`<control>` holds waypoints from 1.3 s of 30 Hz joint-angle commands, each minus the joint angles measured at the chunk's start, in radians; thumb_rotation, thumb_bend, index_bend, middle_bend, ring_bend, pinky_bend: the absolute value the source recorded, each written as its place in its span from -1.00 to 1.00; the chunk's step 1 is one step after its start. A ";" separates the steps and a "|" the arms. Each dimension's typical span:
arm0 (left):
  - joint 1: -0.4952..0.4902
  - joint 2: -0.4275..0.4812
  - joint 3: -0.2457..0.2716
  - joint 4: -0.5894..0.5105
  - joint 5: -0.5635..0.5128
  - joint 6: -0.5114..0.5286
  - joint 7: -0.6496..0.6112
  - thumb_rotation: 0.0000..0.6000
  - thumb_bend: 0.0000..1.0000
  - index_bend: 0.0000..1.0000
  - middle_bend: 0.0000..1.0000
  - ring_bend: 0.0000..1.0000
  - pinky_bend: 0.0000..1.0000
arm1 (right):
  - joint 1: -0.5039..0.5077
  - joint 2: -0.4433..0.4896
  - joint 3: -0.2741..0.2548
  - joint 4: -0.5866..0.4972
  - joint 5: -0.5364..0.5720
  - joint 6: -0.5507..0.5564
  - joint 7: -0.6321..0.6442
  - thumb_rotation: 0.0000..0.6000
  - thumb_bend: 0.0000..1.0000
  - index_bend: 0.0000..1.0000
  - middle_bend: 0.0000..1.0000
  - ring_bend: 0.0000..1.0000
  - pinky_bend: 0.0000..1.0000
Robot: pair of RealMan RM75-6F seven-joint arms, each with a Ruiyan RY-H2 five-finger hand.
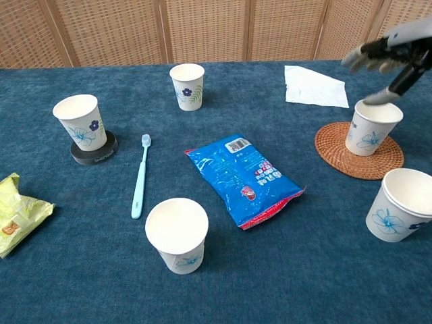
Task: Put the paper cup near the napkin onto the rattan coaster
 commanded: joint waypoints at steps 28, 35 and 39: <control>0.020 0.011 0.026 -0.062 0.057 0.027 0.093 0.96 -0.01 -1.00 -1.00 -1.00 -1.00 | -0.531 -0.017 -0.135 0.156 -0.654 0.634 0.143 1.00 -0.16 -0.91 -1.00 -1.00 -1.00; 0.050 0.017 0.053 -0.077 0.082 0.057 0.113 0.96 -0.01 -1.00 -1.00 -1.00 -1.00 | -0.602 0.000 -0.160 0.127 -0.705 0.679 0.116 1.00 -0.18 -0.91 -1.00 -1.00 -1.00; 0.056 0.025 0.050 -0.083 0.084 0.072 0.122 0.96 -0.02 -1.00 -1.00 -1.00 -1.00 | -0.625 0.003 -0.157 0.135 -0.724 0.680 0.141 1.00 -0.19 -0.91 -1.00 -1.00 -1.00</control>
